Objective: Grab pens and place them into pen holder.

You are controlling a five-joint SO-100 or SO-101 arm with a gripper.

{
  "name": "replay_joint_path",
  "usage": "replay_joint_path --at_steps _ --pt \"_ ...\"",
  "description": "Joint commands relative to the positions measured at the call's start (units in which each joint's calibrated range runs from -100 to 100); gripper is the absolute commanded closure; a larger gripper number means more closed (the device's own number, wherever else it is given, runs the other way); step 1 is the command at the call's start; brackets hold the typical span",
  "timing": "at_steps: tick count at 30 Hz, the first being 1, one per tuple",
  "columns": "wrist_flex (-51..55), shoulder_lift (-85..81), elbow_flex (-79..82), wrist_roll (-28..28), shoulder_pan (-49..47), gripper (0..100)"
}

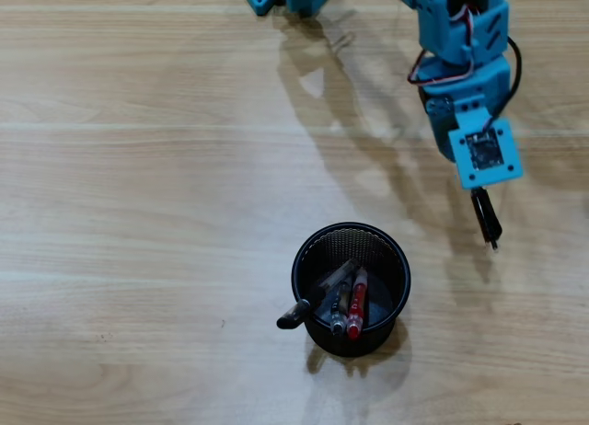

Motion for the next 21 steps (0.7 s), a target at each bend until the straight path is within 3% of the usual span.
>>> replay_joint_path --at_steps 1,10,21 --pt "-4.5 -14.4 6.0 7.0 5.0 98" --pt "-27.3 -31.6 22.8 19.0 11.0 98" --pt "-47.0 -36.3 28.9 19.6 13.1 98"
